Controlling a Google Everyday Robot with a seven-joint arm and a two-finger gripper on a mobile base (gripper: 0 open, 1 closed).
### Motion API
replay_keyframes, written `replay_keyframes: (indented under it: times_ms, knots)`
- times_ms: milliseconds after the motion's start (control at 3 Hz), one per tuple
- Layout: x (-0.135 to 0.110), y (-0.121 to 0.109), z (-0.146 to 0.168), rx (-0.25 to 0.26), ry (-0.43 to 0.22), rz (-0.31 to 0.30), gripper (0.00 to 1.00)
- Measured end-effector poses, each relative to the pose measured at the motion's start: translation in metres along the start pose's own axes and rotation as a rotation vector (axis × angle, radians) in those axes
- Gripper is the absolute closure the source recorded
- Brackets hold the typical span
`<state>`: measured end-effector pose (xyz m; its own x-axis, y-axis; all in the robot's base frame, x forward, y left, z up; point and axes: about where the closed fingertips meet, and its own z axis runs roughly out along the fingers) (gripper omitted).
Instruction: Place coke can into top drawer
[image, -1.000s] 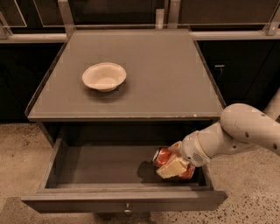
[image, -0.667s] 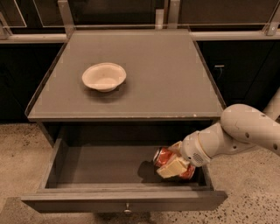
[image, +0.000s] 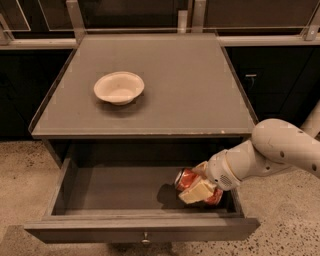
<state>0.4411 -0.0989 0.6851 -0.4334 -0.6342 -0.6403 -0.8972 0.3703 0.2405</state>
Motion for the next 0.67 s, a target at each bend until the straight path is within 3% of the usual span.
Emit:
replay_keyframes:
  times_ms: [333, 667]
  knots:
    - [0.003, -0.005, 0.006, 0.016, 0.003, 0.016, 0.12]
    - [0.009, -0.013, 0.017, 0.077, -0.018, 0.068, 0.0]
